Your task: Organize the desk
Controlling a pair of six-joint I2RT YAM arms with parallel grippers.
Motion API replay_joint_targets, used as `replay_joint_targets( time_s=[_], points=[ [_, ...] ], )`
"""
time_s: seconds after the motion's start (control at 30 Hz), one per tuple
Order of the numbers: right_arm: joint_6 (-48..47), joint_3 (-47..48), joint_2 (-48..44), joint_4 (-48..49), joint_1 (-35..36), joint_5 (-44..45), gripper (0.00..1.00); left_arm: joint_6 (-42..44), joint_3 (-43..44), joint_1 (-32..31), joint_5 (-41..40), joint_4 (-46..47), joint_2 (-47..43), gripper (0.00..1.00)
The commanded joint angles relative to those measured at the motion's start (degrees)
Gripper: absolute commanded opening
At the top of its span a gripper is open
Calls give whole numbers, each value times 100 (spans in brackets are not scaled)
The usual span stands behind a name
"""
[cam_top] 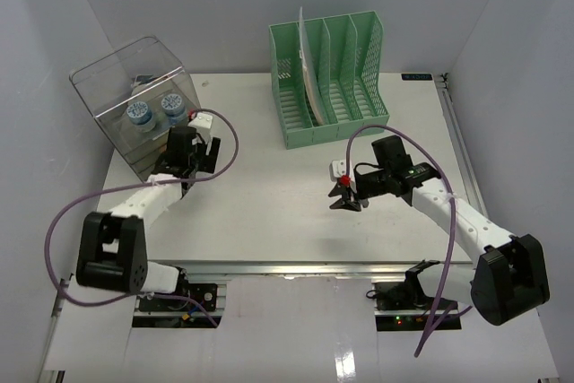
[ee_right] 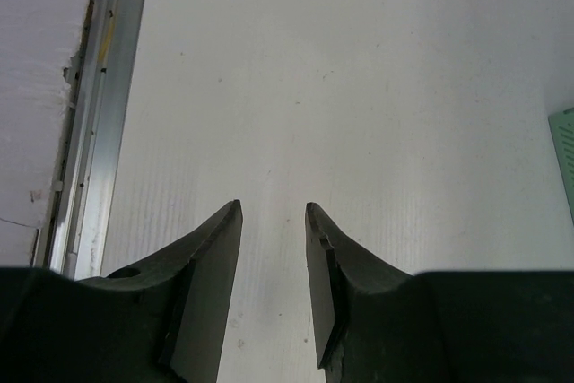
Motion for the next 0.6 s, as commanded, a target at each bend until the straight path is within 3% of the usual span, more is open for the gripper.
replay_joint_targets(
  time_s=[0.0,0.13,0.27,0.4,0.5,0.57],
  points=[
    [336,-4,-67,260,-211,-33,42,-1256,-114,-4,2277,-424,-1561,98],
    [521,-73,-184,421,-395,-33,45,-1635,-492,-4,3878,-442,-2672,98],
    [853,-265,-318,668,-572,14,54,-1620,-806,-4,4614,-583,-3562,98],
    [1670,-415,-392,1284,-837,367,69,-1654,-1235,-4,4830,-592,-4370,98],
    [2235,-350,-299,1379,-1134,502,90,-1754,-1405,-4,4882,-503,-4689,98],
    [2392,-282,-268,1389,-1475,498,90,-1706,-1368,-4,4770,-553,-4741,98]
  ],
)
